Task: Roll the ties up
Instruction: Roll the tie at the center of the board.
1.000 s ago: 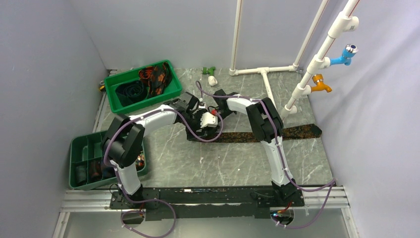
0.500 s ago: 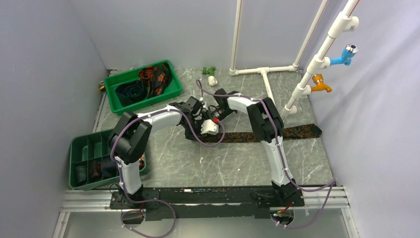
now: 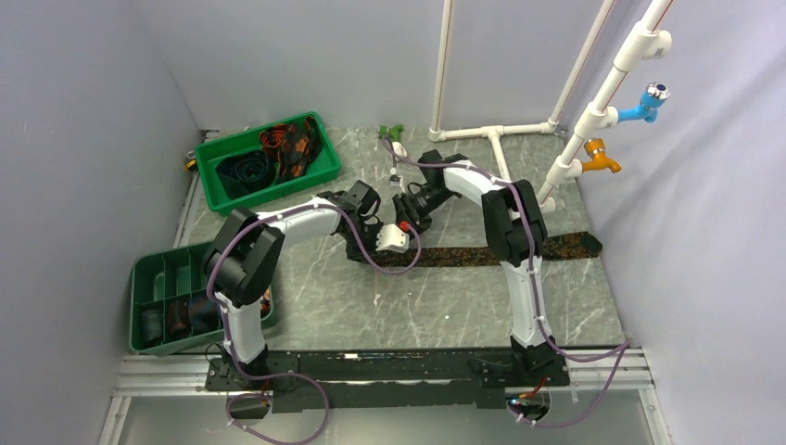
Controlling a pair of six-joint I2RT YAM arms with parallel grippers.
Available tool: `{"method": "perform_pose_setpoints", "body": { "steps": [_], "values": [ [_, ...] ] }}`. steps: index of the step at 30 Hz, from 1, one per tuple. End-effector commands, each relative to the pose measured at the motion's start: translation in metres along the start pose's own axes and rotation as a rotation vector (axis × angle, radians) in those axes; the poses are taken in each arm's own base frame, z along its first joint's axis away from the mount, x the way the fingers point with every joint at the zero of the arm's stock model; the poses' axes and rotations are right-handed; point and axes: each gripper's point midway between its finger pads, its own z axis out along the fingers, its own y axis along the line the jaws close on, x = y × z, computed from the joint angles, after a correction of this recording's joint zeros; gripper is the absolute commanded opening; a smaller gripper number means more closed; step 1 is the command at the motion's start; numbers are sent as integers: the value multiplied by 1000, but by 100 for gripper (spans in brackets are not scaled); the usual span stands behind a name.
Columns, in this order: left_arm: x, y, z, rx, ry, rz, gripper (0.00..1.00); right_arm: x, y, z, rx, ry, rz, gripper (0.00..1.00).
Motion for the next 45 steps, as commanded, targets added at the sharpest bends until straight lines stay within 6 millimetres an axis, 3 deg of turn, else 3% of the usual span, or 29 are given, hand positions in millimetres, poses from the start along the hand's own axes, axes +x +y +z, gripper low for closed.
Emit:
{"method": "perform_pose_setpoints", "body": {
  "steps": [1, 7, 15, 19, 22, 27, 29, 34, 45],
  "values": [
    [-2, -5, -4, 28, 9, -19, 31, 7, -3, 2, 84, 62, -69, 42],
    [-2, -5, -3, 40, 21, -39, 31, 43, -8, -6, 93, 167, -100, 30],
    [-1, -7, -2, 49, 26, -36, 31, 36, -9, -52, 153, 101, -167, 42],
    [0, -7, -2, 53, 27, -35, 31, 48, -31, -82, 276, 100, -204, 45],
    [-1, -6, -2, 51, 25, -32, 31, 66, -48, -94, 368, 154, -243, 43],
    [-6, -1, -2, 51, 17, -51, 31, 89, -63, -94, 416, 209, -253, 32],
    [-10, 1, -3, 49, 12, -61, 31, 100, -78, -90, 444, 245, -233, 29],
    [-14, 3, -2, 47, 7, -71, 31, 114, -112, -98, 540, 278, -181, 26],
    [-48, 13, 12, 56, -16, -100, 31, 153, -144, -127, 608, 326, -111, 25]
  ]
}}
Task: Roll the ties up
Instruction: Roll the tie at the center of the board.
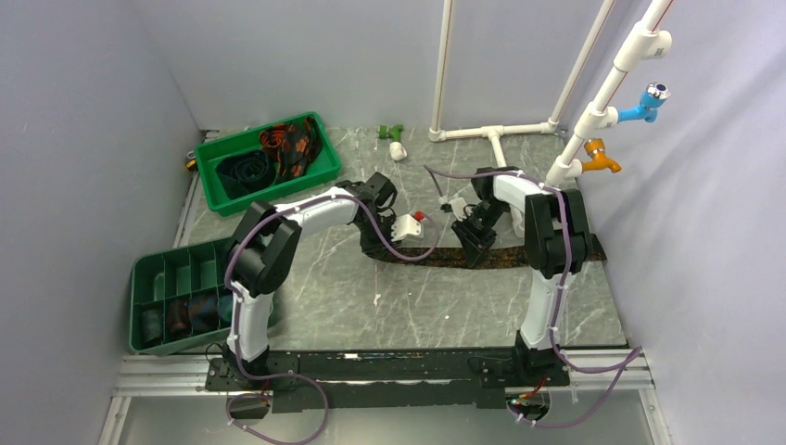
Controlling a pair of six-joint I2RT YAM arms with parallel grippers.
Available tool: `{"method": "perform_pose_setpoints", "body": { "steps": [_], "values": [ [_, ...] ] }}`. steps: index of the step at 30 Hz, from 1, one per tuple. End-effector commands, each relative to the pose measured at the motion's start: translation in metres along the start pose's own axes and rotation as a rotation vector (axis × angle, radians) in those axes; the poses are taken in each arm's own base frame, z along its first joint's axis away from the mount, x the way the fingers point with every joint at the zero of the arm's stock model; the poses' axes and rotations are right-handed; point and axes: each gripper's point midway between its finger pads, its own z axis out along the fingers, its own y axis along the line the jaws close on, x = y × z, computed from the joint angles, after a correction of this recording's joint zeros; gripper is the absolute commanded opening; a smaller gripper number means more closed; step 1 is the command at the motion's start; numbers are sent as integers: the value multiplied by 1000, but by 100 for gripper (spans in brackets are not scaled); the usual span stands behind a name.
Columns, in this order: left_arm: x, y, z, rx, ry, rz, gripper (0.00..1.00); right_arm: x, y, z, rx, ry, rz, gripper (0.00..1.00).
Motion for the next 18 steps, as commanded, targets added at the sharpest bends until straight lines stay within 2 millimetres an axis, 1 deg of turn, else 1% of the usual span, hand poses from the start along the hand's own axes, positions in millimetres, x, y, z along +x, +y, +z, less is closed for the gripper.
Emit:
{"method": "perform_pose_setpoints", "body": {
  "steps": [1, 6, 8, 10, 12, 13, 16, 17, 18],
  "values": [
    [-27, 0, 6, 17, -33, -10, 31, 27, -49, 7, 152, 70, -35, 25],
    [-42, -3, 23, 36, -41, -19, 30, 39, -64, -2, 190, 76, -57, 25],
    [-45, -3, 27, 41, -55, -29, 30, 37, -63, -10, 191, 57, -77, 26],
    [-47, -3, 28, 30, -74, -31, 30, 31, -53, -19, 163, 24, -99, 29],
    [-45, -5, 27, 19, -82, -23, 30, 21, -42, -28, 134, -23, -117, 35],
    [-43, -7, 27, 17, -82, -24, 30, 15, -34, -32, 101, -56, -130, 39],
    [-34, -16, 26, 29, -66, -40, 29, -1, -17, -44, 50, -133, -156, 48],
    [-31, -19, 25, 32, -61, -47, 29, -4, -13, -47, 40, -156, -173, 54],
    [-28, -22, 25, 34, -59, -55, 29, -7, -11, -48, 41, -173, -183, 63]
  ]
}}
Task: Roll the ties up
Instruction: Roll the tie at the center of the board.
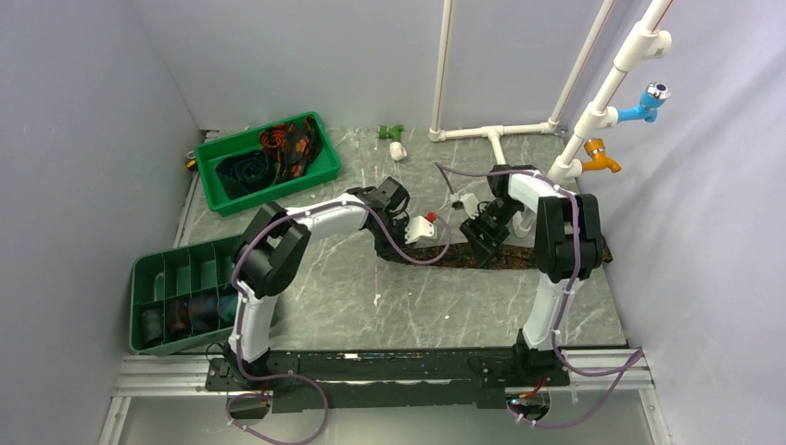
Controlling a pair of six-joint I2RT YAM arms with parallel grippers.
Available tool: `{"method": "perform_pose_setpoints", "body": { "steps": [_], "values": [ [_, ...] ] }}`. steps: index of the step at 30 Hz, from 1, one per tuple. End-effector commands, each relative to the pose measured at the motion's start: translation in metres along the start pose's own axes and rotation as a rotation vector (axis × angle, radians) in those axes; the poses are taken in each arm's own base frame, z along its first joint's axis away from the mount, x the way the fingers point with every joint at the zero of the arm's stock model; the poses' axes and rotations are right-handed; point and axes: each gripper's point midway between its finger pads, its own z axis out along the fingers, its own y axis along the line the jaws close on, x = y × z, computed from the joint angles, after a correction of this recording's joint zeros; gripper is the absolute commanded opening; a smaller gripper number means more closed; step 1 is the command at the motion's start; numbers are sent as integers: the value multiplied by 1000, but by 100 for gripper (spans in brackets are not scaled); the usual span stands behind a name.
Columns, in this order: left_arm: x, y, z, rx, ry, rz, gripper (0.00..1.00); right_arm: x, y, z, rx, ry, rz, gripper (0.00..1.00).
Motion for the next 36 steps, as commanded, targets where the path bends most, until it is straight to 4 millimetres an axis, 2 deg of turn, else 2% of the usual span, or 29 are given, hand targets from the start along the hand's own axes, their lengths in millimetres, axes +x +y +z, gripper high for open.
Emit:
{"method": "perform_pose_setpoints", "body": {
  "steps": [1, 5, 10, 14, 18, 26, 29, 34, 35, 36],
  "values": [
    [15, -22, -2, 37, 20, -54, 29, -35, 7, -27, 24, -173, -145, 72],
    [17, -27, -4, 35, 3, -68, 29, -43, 6, -26, 68, -241, -225, 90],
    [18, -22, -1, 37, 16, -71, 29, -48, 4, -25, 87, -259, -297, 91],
    [18, -20, 0, 36, 15, -68, 29, -42, -9, -11, 132, -219, -343, 100],
    [18, -20, -1, 35, 15, -68, 29, -36, -9, 1, 87, -174, -353, 99],
    [18, -19, -2, 26, 17, -75, 29, -29, 12, -12, 37, -185, -412, 73],
    [18, -19, -3, 24, 17, -76, 29, -24, 18, -13, 26, -177, -427, 55],
    [18, -20, -4, 28, 16, -73, 29, -18, 15, -11, 36, -154, -443, 29],
    [18, -20, -4, 30, 17, -73, 29, -20, 14, -11, 41, -160, -433, 28],
    [18, -20, -4, 29, 18, -72, 29, -25, 12, -13, 52, -175, -411, 33]
  ]
}}
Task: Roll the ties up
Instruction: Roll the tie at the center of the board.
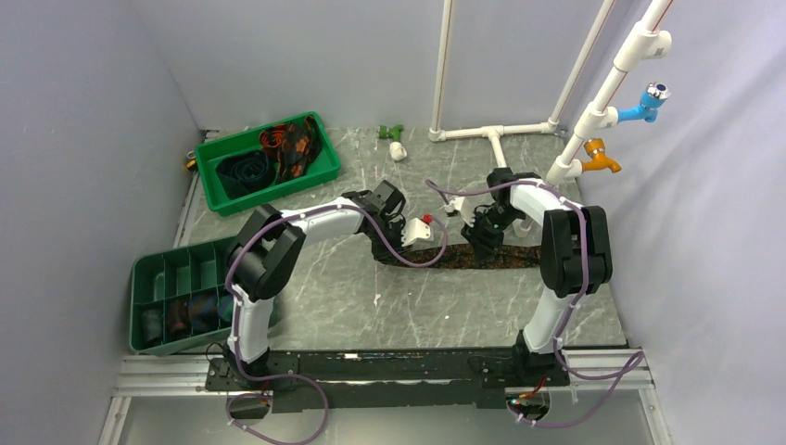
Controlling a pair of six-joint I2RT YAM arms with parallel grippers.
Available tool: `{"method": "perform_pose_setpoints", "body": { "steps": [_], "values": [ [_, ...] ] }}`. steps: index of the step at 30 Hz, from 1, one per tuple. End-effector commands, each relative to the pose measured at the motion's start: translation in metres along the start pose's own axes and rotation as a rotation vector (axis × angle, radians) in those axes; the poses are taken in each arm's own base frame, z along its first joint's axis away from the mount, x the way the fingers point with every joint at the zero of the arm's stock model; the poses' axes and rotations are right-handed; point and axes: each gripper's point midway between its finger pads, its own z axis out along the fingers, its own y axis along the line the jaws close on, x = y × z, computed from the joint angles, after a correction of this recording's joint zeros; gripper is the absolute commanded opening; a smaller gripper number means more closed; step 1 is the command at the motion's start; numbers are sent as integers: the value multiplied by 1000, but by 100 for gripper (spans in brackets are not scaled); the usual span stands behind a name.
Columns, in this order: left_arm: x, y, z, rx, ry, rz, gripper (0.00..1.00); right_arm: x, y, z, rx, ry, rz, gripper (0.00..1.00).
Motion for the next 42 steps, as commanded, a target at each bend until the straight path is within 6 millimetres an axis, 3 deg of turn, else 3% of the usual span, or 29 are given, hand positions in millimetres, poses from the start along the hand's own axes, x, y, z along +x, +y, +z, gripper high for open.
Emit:
{"method": "perform_pose_setpoints", "body": {
  "steps": [1, 6, 16, 19, 21, 28, 34, 42],
  "values": [
    [12, -10, -1, 37, 42, -49, 29, -13, -4, -9, 37, -47, -3, 38],
    [13, -10, -2, 38, 43, -49, 29, -27, -29, -9, 125, -85, 26, 41],
    [13, -9, -2, 37, 46, -47, 29, -1, -33, 17, 127, 14, 0, 41],
    [13, -9, -2, 37, 48, -49, 29, -1, -34, 20, 143, 20, -8, 33],
    [13, -9, -2, 37, 48, -47, 29, -4, -34, 17, 149, 12, -11, 22],
    [13, -8, -3, 36, 52, -48, 30, -17, -20, -8, 129, -13, -34, 0],
    [13, -8, -4, 33, 50, -48, 29, -14, 4, -21, 79, -5, -47, 0],
    [14, -11, -7, 38, 54, -40, 27, 8, 27, -1, 0, 40, 0, 1]
  ]
}}
